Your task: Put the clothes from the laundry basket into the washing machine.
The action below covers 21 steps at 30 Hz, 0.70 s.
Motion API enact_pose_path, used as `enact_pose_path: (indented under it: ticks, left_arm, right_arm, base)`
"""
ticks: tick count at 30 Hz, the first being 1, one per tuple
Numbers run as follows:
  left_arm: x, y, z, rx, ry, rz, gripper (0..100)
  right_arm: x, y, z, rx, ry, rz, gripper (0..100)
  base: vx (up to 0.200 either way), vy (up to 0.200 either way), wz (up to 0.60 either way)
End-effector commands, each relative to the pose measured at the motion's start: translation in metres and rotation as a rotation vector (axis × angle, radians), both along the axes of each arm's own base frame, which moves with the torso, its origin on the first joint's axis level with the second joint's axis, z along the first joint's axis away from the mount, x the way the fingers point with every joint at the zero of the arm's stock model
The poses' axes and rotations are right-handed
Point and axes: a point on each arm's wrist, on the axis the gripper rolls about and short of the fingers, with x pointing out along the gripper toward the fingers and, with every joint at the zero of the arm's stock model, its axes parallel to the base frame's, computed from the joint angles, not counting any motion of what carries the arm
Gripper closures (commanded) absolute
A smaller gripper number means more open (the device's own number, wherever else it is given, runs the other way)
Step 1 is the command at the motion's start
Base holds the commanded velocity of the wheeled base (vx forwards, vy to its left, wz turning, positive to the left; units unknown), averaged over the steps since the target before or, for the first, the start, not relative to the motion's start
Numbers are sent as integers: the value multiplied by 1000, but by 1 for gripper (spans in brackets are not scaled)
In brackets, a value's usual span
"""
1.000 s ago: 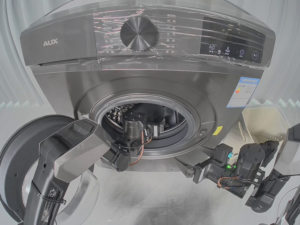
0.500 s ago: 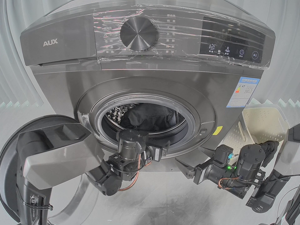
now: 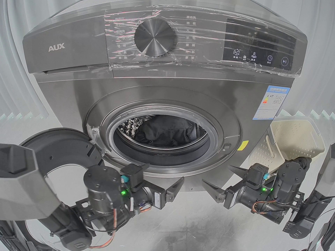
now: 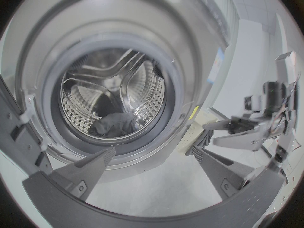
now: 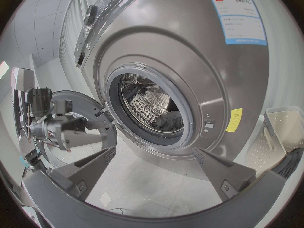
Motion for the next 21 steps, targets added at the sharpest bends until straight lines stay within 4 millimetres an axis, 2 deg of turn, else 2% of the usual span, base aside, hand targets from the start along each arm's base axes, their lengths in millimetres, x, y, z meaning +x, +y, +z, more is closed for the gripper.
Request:
enact_pose_path:
  ticks: [1,2,4,7,11,14,15,17,21]
  left_arm:
    - [-38,29,39,-107,-75,-9,0]
    - [-39,31,39,-108,-74,-8,0]
    - [-56,45,39,-123,-61,-15,0]
    - [-64,56,42,-136,-75,3,0]
    - [-71,68,47,-146,-101,80,0]
    - [-76,78,54,-178,-129,108,0]
    - [-80,88,57,-186,-142,124,0]
    - [-83,95,58,-186,-151,140,0]
    - [-90,109,55,-151,-164,174,0]
  right_arm:
    - [-20,-22,15,19,-23,-20,0]
    - [-21,-24,16,19,-23,-21,0]
    - [-31,-37,25,37,-53,-41,0]
    - [-38,-52,38,61,-103,-76,0]
    - [-45,-69,38,43,-110,-119,0]
    - [-45,-72,40,40,-115,-134,0]
    - [-45,-75,42,30,-130,-145,0]
    - [-45,-78,43,8,-147,-156,0]
    - [-47,-82,44,-5,-148,-175,0]
  base:
    - [0,0,0]
    - [0,0,0]
    - [0,0,0]
    - [0,0,0]
    - [0,0,0]
    - [0,0,0]
    - [0,0,0]
    - [0,0,0]
    - [-200,0,0]
